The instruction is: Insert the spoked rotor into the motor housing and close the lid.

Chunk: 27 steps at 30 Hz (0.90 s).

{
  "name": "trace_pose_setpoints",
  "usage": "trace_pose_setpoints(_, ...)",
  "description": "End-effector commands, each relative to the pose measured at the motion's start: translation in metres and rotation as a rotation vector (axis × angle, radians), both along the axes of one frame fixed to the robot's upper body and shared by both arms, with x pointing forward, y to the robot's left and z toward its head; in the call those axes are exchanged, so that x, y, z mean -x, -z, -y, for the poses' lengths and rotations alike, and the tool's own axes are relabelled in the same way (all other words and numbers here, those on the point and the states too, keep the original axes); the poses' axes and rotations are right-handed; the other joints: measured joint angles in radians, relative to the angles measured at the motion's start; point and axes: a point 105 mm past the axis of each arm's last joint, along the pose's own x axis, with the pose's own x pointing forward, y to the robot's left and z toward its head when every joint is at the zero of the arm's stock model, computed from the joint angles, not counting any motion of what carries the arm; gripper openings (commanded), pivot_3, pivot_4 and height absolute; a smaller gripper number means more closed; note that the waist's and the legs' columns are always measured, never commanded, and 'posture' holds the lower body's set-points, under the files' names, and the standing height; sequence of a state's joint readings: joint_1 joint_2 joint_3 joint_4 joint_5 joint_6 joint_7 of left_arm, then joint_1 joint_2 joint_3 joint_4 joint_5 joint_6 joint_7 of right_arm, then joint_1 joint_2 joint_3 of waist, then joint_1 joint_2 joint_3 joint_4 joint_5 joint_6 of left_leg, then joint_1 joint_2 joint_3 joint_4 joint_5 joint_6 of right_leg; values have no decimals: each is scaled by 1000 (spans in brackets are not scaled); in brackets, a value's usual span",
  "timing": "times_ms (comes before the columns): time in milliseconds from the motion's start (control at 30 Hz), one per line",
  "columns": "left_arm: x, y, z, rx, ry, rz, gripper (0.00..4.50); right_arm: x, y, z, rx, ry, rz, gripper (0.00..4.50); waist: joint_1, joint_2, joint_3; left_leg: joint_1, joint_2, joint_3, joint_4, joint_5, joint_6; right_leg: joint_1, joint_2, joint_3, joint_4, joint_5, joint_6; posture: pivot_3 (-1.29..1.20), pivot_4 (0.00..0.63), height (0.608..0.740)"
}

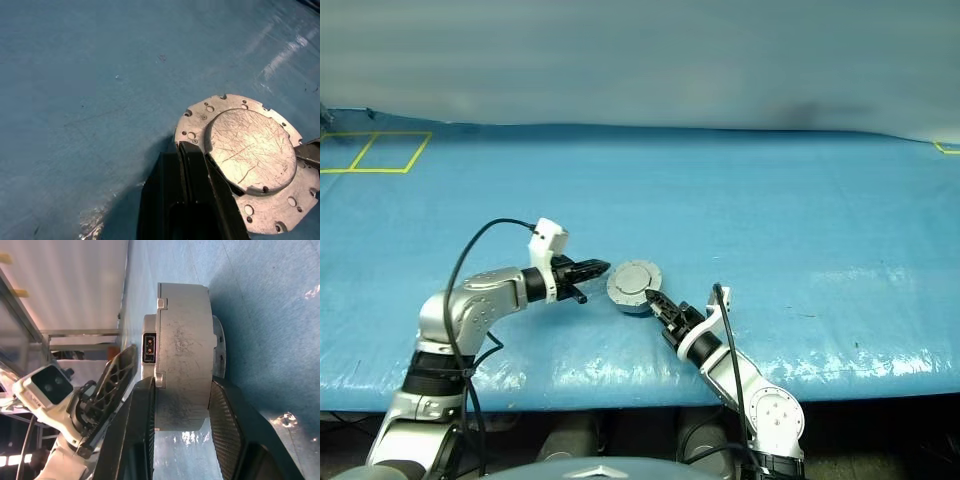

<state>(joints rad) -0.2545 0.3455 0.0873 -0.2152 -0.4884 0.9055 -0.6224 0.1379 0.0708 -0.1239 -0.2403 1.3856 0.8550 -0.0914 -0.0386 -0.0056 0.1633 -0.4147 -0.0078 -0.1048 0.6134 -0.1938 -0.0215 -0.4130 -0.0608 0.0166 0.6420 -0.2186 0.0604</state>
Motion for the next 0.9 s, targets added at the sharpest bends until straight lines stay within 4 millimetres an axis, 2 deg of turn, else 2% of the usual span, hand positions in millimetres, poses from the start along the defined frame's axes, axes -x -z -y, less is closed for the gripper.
trace_pose_setpoints(33, 14, -13, -8, 146, -91, 7, 0, -2, -13, 1, -49, 43, 33, 1152, 3, 0, 0, 0, 0, 0, 0, 0, 0, 0, 0, 0, 0, 0, 0, 0, 150, 740)
trace_pose_setpoints(67, 18, -10, -10, 208, -125, -33, 0, -4, -15, 1, -51, 44, 42, 1152, 5, 0, 0, 0, 0, 0, 1, 0, 0, 0, 0, 0, 0, 0, 0, 0, 150, 740)
trace_pose_setpoints(167, 31, -2, -10, 320, -183, -118, 610, -8, -25, 1, -68, 46, 77, 1152, 7, -1, 1, -1, 0, 0, 4, 0, 0, 1, 0, 0, 0, 0, 0, 0, 150, 740)
trace_pose_setpoints(400, 47, 13, 7, 648, -287, -283, 2930, -27, -59, -1, -114, 51, 197, 1152, 5, -2, 4, -3, 0, 0, 8, 0, 0, 0, 0, -1, 0, 0, 1, 0, 150, 740)
trace_pose_setpoints(533, 48, 15, 10, 829, -349, -349, 4271, -35, -70, 0, -110, 46, 236, 1152, 3, -3, 5, -3, 0, -1, 7, 0, 0, 0, 1, -1, 1, 1, 1, 0, 150, 740)
trace_pose_setpoints(567, 49, 12, 14, 874, -332, -354, 4478, -36, -72, 0, -109, 44, 241, 1152, 3, -3, 5, -3, 0, -1, 6, 0, 0, 0, 1, -1, 1, 0, 0, 0, 150, 740)
trace_pose_setpoints(733, 52, -2, 24, 1036, -292, -369, 4478, -37, -82, -8, -109, 11, 269, 1152, 4, -4, 5, -4, -1, 0, 6, -1, 1, 0, 0, -1, -1, 0, 0, 0, 150, 740)
trace_pose_setpoints(900, 54, -10, 32, 1121, -217, -383, 4478, -33, -88, -16, -129, -16, 283, 1152, 4, -3, 5, -4, -1, 0, 7, -1, 1, 0, 0, -1, 0, 1, 0, 0, 150, 740)
